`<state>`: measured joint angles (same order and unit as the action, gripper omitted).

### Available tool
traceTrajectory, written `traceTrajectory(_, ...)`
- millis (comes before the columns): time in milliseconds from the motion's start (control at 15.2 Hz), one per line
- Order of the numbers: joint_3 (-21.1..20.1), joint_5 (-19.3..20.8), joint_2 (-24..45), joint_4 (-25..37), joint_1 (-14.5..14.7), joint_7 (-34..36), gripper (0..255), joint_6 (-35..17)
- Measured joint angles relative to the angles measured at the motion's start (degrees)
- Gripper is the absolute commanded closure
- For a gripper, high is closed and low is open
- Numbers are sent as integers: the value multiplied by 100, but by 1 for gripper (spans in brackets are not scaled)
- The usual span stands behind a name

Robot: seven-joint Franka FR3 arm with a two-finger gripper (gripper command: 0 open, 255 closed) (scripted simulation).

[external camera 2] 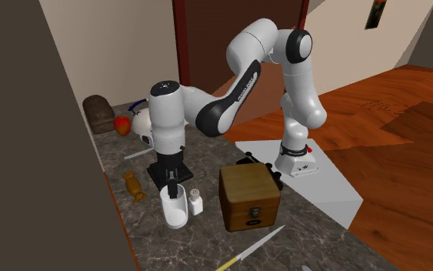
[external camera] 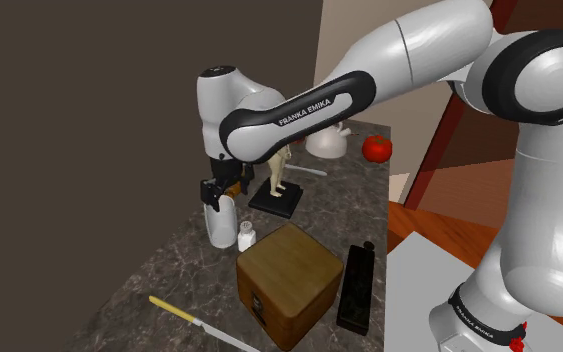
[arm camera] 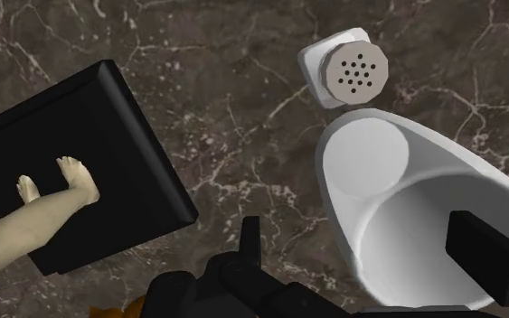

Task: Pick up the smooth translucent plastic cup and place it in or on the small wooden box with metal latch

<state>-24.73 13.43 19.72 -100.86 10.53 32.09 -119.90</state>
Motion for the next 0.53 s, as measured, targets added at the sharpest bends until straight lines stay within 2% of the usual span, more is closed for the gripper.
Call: traceTrajectory(528, 35, 75, 122, -111, 10, 44, 0, -223)
